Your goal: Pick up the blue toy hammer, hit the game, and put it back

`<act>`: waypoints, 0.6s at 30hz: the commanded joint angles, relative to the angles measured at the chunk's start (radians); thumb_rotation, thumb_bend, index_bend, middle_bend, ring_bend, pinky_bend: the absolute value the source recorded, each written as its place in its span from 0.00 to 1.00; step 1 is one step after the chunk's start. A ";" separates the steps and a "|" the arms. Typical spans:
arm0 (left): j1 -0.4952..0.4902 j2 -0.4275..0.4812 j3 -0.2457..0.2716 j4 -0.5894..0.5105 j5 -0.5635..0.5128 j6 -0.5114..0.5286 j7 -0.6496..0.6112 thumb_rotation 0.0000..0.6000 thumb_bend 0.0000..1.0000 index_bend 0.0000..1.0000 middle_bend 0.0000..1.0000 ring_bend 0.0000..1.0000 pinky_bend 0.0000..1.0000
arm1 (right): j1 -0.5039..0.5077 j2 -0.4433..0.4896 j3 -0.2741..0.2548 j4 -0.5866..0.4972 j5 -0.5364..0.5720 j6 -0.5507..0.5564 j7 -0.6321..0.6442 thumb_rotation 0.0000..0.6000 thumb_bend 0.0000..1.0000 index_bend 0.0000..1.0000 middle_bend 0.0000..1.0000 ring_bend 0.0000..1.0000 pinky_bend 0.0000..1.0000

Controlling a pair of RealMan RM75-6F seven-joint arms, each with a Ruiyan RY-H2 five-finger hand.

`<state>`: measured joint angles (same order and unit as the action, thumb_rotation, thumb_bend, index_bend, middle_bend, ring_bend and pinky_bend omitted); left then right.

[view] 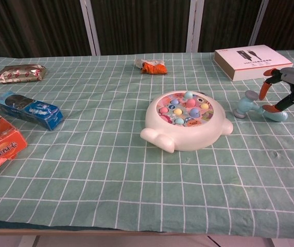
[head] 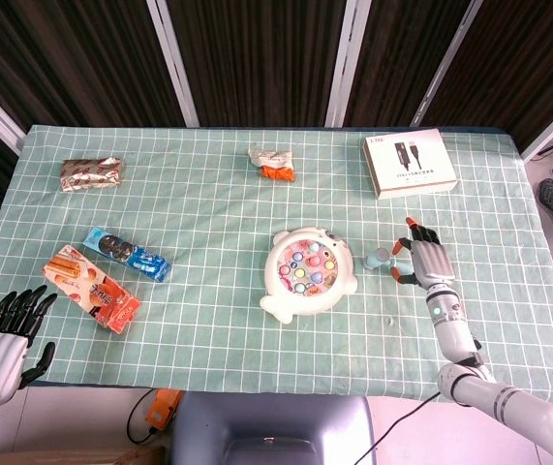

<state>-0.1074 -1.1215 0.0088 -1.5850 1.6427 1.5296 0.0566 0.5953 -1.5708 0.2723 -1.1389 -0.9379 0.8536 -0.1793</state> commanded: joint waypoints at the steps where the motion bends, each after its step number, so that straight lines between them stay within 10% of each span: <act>1: 0.000 0.000 0.000 0.000 0.000 0.000 0.000 1.00 0.46 0.03 0.00 0.00 0.01 | 0.006 -0.006 0.000 0.006 0.007 -0.001 -0.008 1.00 0.50 0.57 0.00 0.00 0.00; 18: 0.002 0.002 0.000 0.000 0.000 0.005 -0.004 1.00 0.46 0.03 0.00 0.00 0.01 | 0.027 -0.044 -0.005 0.039 0.031 -0.002 -0.031 1.00 0.50 0.59 0.00 0.00 0.00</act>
<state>-0.1052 -1.1192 0.0086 -1.5852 1.6431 1.5344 0.0527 0.6225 -1.6146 0.2671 -1.1004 -0.9078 0.8522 -0.2096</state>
